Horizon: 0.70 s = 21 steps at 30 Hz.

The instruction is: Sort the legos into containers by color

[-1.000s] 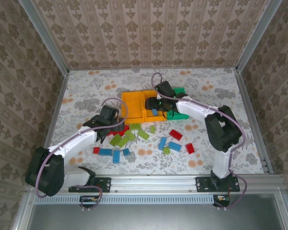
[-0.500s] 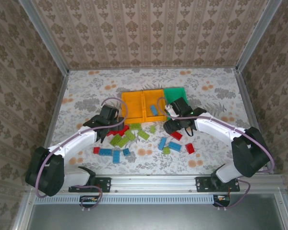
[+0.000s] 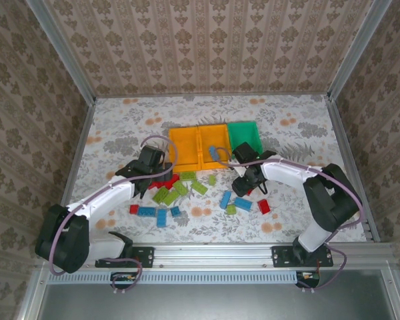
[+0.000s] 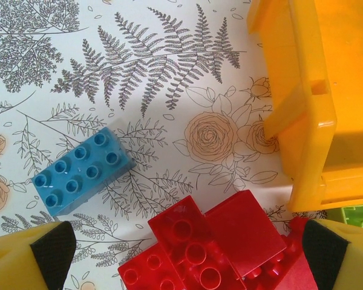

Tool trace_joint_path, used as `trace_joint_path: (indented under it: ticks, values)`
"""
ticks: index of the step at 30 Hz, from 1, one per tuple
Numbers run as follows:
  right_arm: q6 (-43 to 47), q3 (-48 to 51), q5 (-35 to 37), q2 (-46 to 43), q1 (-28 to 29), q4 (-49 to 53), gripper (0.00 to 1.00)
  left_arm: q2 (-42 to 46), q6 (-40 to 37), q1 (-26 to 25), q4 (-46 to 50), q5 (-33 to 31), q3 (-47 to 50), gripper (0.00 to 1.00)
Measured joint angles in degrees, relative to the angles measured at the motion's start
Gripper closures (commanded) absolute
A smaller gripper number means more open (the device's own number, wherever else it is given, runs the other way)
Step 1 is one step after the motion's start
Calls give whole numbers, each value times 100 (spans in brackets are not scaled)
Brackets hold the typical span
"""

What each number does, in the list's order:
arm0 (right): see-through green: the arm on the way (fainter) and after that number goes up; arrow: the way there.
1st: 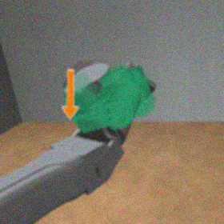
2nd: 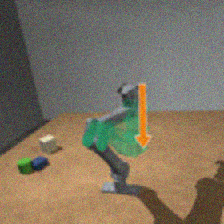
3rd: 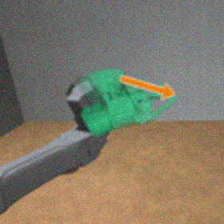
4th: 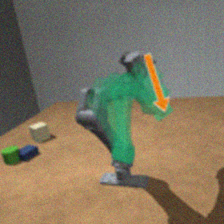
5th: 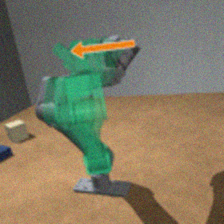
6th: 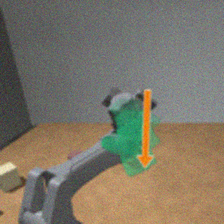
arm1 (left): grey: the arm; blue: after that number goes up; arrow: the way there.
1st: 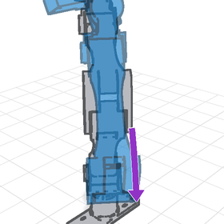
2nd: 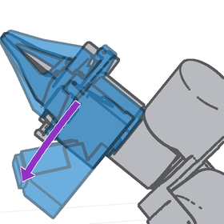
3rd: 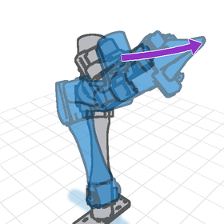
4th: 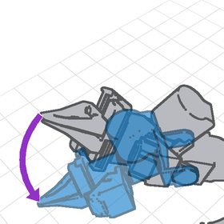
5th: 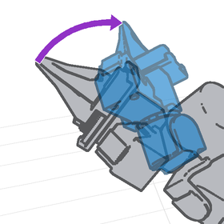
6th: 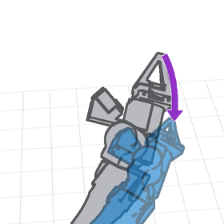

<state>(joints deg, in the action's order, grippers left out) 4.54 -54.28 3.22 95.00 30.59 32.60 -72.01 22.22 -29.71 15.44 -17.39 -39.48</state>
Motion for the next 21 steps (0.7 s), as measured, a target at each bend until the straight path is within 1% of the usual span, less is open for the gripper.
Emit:
trace_joint_path:
  ticks: [4, 6, 8, 11, 15, 17, 21]
  values:
    - [2, -9, -39, 140, 0, 2, 57, 0, 0, 0, -33, -2, 0, 0]
    - [2, -17, -44, 149, 4, 4, 69, 0, 2, 0, -48, -2, 0, 0]
    - [-17, -55, -37, 144, 0, 22, 75, 0, 0, 0, -48, -2, 0, 0]
    - [-63, -57, -39, 83, -11, 0, 76, 0, 0, 0, -48, -2, 0, 0]
    - [-247, -68, -90, -313, -122, -177, 77, 0, 0, 0, -48, -2, 0, 0]
    - [-463, -133, -216, -529, -315, -341, 77, -4, 0, -11, -48, -4, 0, 0]
    - [-1176, -431, -555, -678, -975, -800, 78, -7, 0, -63, -48, -2, 0, 0]
